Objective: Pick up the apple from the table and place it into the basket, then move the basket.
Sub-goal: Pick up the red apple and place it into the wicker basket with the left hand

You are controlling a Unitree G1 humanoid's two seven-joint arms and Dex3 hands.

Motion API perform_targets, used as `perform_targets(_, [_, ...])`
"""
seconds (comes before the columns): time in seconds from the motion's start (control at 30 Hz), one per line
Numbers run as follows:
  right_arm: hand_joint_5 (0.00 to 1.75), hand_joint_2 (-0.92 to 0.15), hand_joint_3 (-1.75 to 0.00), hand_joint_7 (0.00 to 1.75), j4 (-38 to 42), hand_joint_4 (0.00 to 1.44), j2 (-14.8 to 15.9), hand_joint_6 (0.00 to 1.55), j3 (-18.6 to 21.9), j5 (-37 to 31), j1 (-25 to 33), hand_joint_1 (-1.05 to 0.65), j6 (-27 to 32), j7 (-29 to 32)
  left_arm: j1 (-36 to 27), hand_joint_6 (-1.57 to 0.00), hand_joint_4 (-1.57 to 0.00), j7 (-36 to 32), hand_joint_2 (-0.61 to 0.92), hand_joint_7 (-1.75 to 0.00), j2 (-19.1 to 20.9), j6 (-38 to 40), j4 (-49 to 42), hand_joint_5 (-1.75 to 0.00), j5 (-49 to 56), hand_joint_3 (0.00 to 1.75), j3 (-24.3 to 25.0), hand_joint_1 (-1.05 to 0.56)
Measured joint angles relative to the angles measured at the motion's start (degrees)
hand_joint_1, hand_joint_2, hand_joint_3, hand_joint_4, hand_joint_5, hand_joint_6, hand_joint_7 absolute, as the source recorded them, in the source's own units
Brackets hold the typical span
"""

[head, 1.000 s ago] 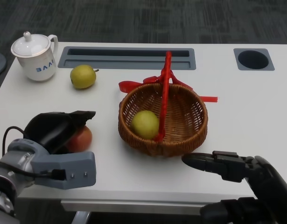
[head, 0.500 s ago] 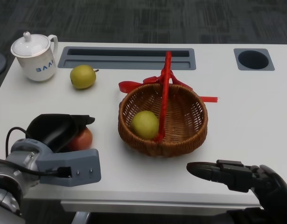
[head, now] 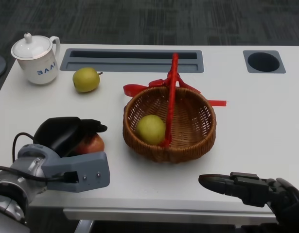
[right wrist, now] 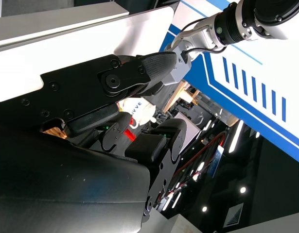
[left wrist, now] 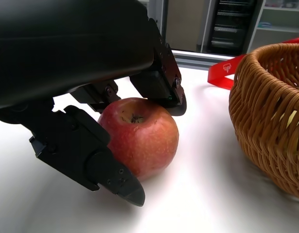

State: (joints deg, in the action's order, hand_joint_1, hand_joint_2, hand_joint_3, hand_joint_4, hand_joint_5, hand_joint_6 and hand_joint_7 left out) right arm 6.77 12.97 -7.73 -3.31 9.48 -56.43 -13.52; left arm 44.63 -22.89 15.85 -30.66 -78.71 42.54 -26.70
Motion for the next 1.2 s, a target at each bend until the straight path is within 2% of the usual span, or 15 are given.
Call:
perform_targets(0.3, [0.00,-0.92,-0.04,0.00,-0.27,0.78,-0.01,0.72,-0.33,-0.04,-0.37,-0.53,0.99,-0.51,0.54,-1.13,-1.31,-8.56,0.77,-0.02,3.22,-8.40,2.03,-0.05,-0.16,0.00,0.28,-0.14])
perform_targets(0.4, [0.00,-0.92,-0.04,0.00,-0.09,0.77,-0.12,0.71,-0.54,-0.06,-0.82,-0.53,0.99,-0.59,1.98,-1.14,-1.35,-13.82,0.77,-0.02,4.88,-12.51,3.84,-0.07,-0.03,0.01,0.41,-0.15])
perform_targets(0.5, [0.00,-0.92,-0.04,0.00,0.03,0.77,-0.32,0.71,-0.75,-0.07,-1.29,-0.53,0.99,-0.62,4.15,-1.14,-1.34,-16.34,0.78,-0.01,6.59,-15.47,5.82,-0.06,-0.06,0.01,0.67,-0.18])
perform_targets(0.7, [0.00,-0.92,-0.05,0.00,0.62,0.77,-0.58,0.71,-0.96,-0.24,-1.52,-0.53,0.99,-0.64,4.83,-1.15,-1.31,-17.28,0.77,-0.01,7.97,-21.00,9.67,-0.03,-0.14,0.00,1.46,-0.19])
perform_targets(0.9, [0.00,-0.92,-0.05,0.00,1.14,0.77,-0.90,0.71,-1.05,-0.95,-1.79,-0.53,0.98,-0.59,3.92,-1.13,-1.38,-17.93,0.78,0.00,7.97,-26.30,14.02,-0.06,-0.30,0.01,1.90,-0.19])
perform_targets(1.07, [0.00,-0.92,-0.05,0.00,1.23,0.77,-1.15,0.71,-1.05,-1.53,-1.95,-0.53,0.98,-0.56,3.40,-1.15,-1.43,-16.21,0.76,-0.01,6.51,-28.47,16.20,-0.09,-1.11,0.00,2.12,-0.19])
perform_targets(1.2, [0.00,-0.92,-0.06,0.00,1.23,0.77,-1.29,0.71,-1.03,-1.69,-1.95,-0.53,0.97,-0.48,2.93,-1.18,-1.39,-14.72,0.73,-0.02,4.76,-28.48,17.15,-0.08,-1.73,0.00,2.13,-0.16])
